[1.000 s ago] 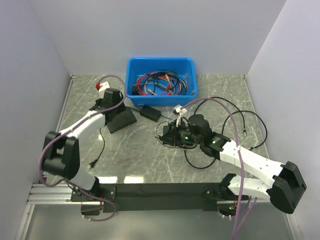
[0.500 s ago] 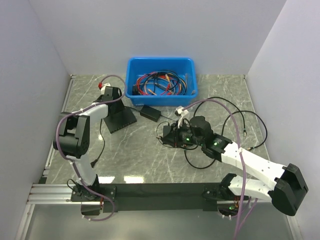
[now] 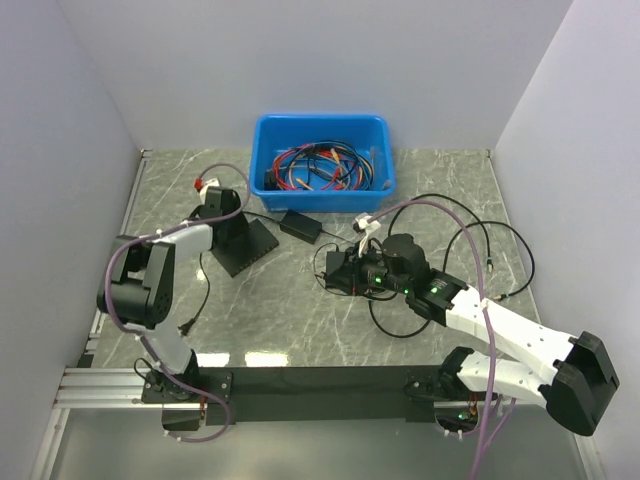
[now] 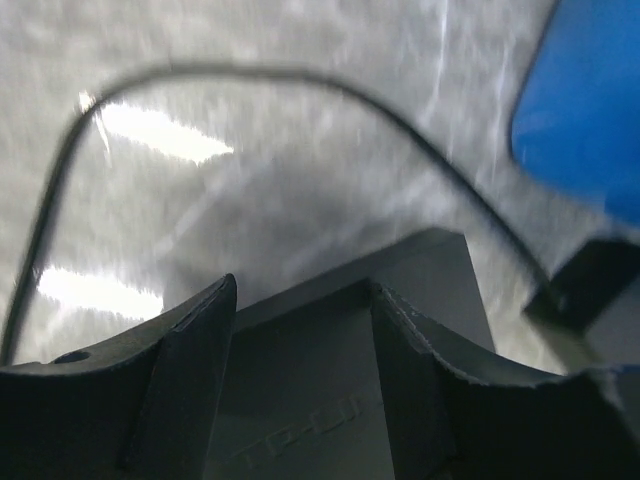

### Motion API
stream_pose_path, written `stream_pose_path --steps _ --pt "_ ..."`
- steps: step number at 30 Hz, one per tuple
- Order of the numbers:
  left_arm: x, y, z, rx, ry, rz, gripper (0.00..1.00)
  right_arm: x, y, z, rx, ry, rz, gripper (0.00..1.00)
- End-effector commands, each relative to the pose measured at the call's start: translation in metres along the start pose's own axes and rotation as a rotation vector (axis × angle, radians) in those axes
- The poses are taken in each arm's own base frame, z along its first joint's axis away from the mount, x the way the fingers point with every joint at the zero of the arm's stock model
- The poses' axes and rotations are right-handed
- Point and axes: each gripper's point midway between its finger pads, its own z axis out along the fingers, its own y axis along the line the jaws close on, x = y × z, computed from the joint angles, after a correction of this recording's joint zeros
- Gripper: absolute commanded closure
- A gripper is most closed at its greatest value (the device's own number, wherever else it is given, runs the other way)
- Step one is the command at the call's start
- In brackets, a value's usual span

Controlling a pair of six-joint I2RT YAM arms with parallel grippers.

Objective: Insert the plug into the switch port

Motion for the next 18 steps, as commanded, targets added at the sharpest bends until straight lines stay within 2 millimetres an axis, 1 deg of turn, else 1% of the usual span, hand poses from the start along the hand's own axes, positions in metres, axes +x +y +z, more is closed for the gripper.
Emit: stream_pose_path --steps 1,2,3,4,5,6,7,8,9,10,12,13,15,16,17,18 --pt "0.023 -0.011 -0.023 0.057 0.033 0.000 0.38 -0.009 -0.001 -0.004 0.009 -0.043 -0.003 1.00" --pt "0.030 -0.016 -0.028 0.065 0.038 0.013 0.38 -0.008 -0.001 -0.004 0.010 -0.041 -0.003 1.00" --pt "0.031 -0.018 -0.033 0.066 0.033 0.011 0.38 -0.008 -0.002 -0.003 0.012 -0.039 0.000 1.00" --pt "0.040 -0.015 -0.036 0.052 0.050 0.017 0.39 -0.007 -0.003 -0.002 0.017 -0.035 -0.001 1.00" --pt "0.043 -0.022 -0.044 0.072 0.046 0.026 0.39 -0.006 -0.004 -0.002 0.020 -0.033 -0.001 1.00" --pt "0.047 -0.024 -0.049 0.080 0.045 0.021 0.39 -0.005 -0.005 -0.001 0.026 -0.034 0.001 1.00" --pt "0.058 -0.021 -0.053 0.078 0.057 0.030 0.38 -0.002 -0.008 0.000 0.034 -0.026 0.005 1.00" --pt "0.060 -0.020 -0.056 0.081 0.053 0.027 0.38 -0.002 -0.009 0.000 0.039 -0.030 0.007 1.00" --pt "0.058 -0.022 -0.062 0.096 0.039 0.011 0.38 -0.001 -0.011 0.001 0.043 -0.030 0.008 1.00" --pt "0.066 -0.015 -0.063 0.090 0.049 0.011 0.38 0.005 -0.014 0.004 0.051 -0.018 0.015 1.00" --pt "0.063 -0.014 -0.067 0.099 0.026 0.006 0.38 0.011 -0.018 0.008 0.061 -0.007 0.024 1.00" --pt "0.066 -0.011 -0.067 0.096 0.029 0.010 0.38 0.017 -0.023 0.012 0.078 0.011 0.034 1.00" --pt "0.066 -0.013 -0.068 0.113 0.023 0.018 0.38 0.023 -0.029 0.016 0.100 0.026 0.046 1.00" --pt "0.068 -0.011 -0.068 0.116 0.027 0.020 0.38 0.031 -0.034 0.020 0.115 0.045 0.057 1.00" --pt "0.070 -0.010 -0.069 0.116 0.031 0.023 0.38 0.032 -0.036 0.022 0.119 0.047 0.061 1.00" --pt "0.062 -0.016 -0.070 0.146 0.000 0.015 0.38 0.034 -0.038 0.024 0.127 0.051 0.065 1.00"
